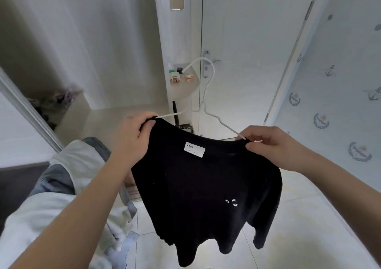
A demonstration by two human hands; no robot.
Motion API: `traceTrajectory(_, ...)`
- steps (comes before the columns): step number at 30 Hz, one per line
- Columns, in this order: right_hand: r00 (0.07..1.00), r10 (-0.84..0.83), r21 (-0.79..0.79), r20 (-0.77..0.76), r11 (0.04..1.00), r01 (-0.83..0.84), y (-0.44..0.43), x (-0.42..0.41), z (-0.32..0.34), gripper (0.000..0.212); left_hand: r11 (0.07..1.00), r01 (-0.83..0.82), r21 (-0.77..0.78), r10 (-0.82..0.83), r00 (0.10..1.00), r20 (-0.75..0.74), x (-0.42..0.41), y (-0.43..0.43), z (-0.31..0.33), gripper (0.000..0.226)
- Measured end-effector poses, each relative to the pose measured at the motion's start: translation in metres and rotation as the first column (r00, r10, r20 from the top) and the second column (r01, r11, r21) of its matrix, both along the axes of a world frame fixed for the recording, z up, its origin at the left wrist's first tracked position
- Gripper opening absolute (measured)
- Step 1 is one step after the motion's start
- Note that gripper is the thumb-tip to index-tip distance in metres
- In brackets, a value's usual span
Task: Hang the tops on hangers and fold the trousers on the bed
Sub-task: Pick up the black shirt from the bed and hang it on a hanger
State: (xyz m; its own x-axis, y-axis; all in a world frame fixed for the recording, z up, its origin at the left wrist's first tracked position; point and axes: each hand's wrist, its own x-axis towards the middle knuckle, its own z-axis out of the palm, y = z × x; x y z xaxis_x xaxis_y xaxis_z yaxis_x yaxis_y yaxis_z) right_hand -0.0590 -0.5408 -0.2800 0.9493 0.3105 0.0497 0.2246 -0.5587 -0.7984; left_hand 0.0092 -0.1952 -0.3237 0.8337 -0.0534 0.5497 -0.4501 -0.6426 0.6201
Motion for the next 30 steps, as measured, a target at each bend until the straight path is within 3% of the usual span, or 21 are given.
traceTrajectory(6, 0.988, 0.151, 0.144, -0.022, 0.979, -0.146, 0.075, 0.059, 0.046, 0.025, 0.992, -0.127, 0.011, 0.126, 0.991, 0.043, 0.069, 0.035, 0.046, 0.02)
traceTrajectory(9, 0.992, 0.115, 0.25, 0.044, 0.96, -0.122, 0.118, 0.096, 0.061, 0.025, 0.977, -0.211, -0.017, 0.211, 0.977, 0.043, 0.106, 0.06, 0.069, 0.022)
traceTrajectory(14, 0.985, 0.068, 0.295, 0.16, 0.949, -0.113, 0.191, 0.167, 0.085, 0.03, 0.971, -0.225, -0.083, 0.229, 0.972, 0.048, 0.165, 0.11, 0.108, 0.028)
traceTrajectory(17, 0.978, 0.031, 0.286, 0.207, 0.954, -0.091, 0.234, 0.213, 0.104, 0.029, 0.971, -0.212, -0.112, 0.22, 0.973, 0.062, 0.19, 0.141, 0.126, 0.034)
traceTrajectory(23, 0.958, -0.009, 0.365, 0.286, 0.926, -0.1, 0.317, 0.301, 0.152, 0.025, 0.978, -0.137, -0.159, 0.152, 0.984, 0.089, 0.217, 0.197, 0.164, 0.023)
traceTrajectory(30, 0.938, -0.092, 0.439, 0.335, 0.896, -0.069, 0.408, 0.397, 0.22, 0.031, 0.993, -0.072, -0.091, 0.083, 0.989, 0.119, 0.238, 0.245, 0.208, 0.02)
